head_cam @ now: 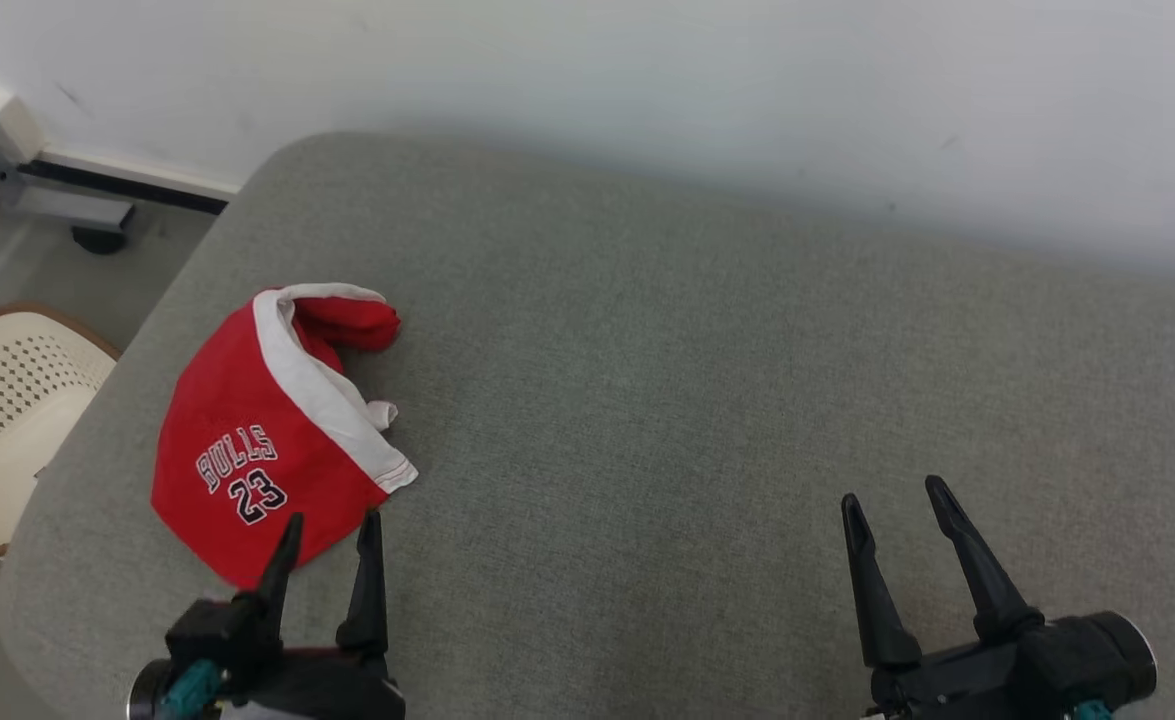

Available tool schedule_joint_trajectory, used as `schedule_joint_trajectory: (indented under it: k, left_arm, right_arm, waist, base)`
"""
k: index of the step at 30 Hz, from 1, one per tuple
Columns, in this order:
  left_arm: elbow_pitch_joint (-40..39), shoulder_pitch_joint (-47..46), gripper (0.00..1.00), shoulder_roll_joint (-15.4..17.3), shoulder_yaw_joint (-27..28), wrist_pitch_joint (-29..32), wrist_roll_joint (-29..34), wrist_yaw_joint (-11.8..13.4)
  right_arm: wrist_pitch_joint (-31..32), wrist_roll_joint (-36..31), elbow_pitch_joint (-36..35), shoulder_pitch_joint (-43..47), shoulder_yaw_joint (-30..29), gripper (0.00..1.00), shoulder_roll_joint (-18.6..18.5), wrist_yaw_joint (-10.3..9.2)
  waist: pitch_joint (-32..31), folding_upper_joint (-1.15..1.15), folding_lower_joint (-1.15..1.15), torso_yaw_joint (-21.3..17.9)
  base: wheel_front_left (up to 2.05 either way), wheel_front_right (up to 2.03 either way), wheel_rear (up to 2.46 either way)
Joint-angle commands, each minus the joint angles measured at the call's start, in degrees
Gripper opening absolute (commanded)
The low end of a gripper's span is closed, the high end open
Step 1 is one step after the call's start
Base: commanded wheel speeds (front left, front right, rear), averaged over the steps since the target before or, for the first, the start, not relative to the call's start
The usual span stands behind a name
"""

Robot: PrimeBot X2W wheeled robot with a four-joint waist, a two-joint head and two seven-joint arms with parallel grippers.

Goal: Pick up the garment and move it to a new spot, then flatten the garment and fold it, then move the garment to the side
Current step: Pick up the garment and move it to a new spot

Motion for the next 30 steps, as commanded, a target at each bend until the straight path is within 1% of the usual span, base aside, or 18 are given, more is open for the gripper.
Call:
schedule_joint_trajectory:
  k: [1,3,4,7,12,14,17,20,23,24,25,26,30]
  left_arm:
    - [1.7,-3.3,1.00,-0.1,0.5,-0.2,-1.1,-0.5]
    - [5.4,-6.2,1.00,0.0,1.1,-0.2,-1.8,-0.6]
    - [5.4,-6.2,1.00,0.0,1.1,-0.2,-1.8,-0.6]
    - [10.5,-11.7,1.00,1.2,3.3,-0.2,-2.0,-0.6]
    - [20.3,-19.2,1.00,3.3,6.2,-0.2,-1.4,0.8]
    - [24.4,-22.3,1.00,4.2,6.6,-0.2,-1.2,1.4]
    - [30.5,-26.3,1.00,5.1,6.9,0.4,-1.8,1.7]
    - [35.4,-29.8,1.00,6.3,6.9,1.2,-1.7,2.4]
    - [39.4,-32.3,1.00,7.0,6.7,1.9,-1.7,2.5]
    - [40.5,-33.0,0.61,7.0,6.6,2.0,-1.9,2.4]
    - [41.3,-33.8,0.16,7.2,6.6,2.0,-2.0,2.3]
    - [41.9,-34.4,0.00,7.3,6.6,1.7,-2.1,2.0]
    - [41.8,-35.3,0.00,7.2,6.3,0.5,-2.5,1.1]
  right_arm:
    - [0.0,-0.4,0.1,-1.3,0.1,1.00,-0.4,-0.15]
    - [0.0,-0.8,0.2,-2.5,0.4,1.00,-0.7,-0.15]
    - [0.0,-0.8,0.2,-2.5,0.4,1.00,-0.7,-0.15]
    - [0.0,-1.4,0.2,-3.9,0.5,1.00,-1.0,-0.15]
    - [0.0,-2.0,-0.1,-5.3,0.1,1.00,-1.5,-0.15]
    - [0.0,-2.2,-0.2,-5.8,0.2,1.00,-1.7,-0.15]
    - [0.0,-2.5,-0.4,-6.7,0.2,1.00,-1.9,-0.15]
    - [0.0,-2.6,-0.6,-7.5,0.4,1.00,-1.9,-0.15]
    - [0.0,-2.7,-0.6,-8.3,0.5,1.00,-1.8,-0.15]
    - [0.0,-2.7,-0.5,-8.4,0.5,1.00,-1.8,-0.15]
    - [0.0,-2.7,-0.4,-8.5,0.5,1.00,-1.7,-0.15]
    - [0.0,-2.7,-0.3,-8.5,0.4,1.00,-1.6,-0.15]
    - [0.0,-2.2,0.2,-8.3,0.5,1.00,-1.0,-0.15]
  waist:
    - [5.6,0.00,-0.01,-3.4]
    - [7.3,0.00,-0.01,-4.4]
    - [7.3,0.00,-0.01,-4.4]
    - [9.3,0.00,-0.01,-5.6]
    - [11.7,0.00,-0.01,-7.1]
    - [12.5,0.00,-0.01,-7.6]
    - [13.8,0.00,-0.01,-8.1]
    - [15.1,0.00,-0.01,-8.6]
    - [15.9,0.00,-0.01,-8.9]
    - [16.0,0.00,-0.01,-8.9]
    - [16.0,0.00,-0.01,-8.9]
    - [15.9,0.00,-0.01,-8.9]
    - [14.3,0.00,-0.01,-8.9]
  base:
    - [0.00,0.00,0.00]
    - [0.00,0.00,0.00]
    - [0.00,0.00,0.00]
    - [0.00,0.00,0.00]
    - [0.00,0.00,0.00]
    - [0.00,0.00,0.00]
    - [0.00,0.00,0.00]
    - [0.00,0.00,0.00]
    - [0.00,0.00,0.00]
    - [0.00,0.00,0.00]
    - [0.00,0.00,0.00]
    - [0.00,0.00,0.00]
    - [0.00,0.00,0.00]
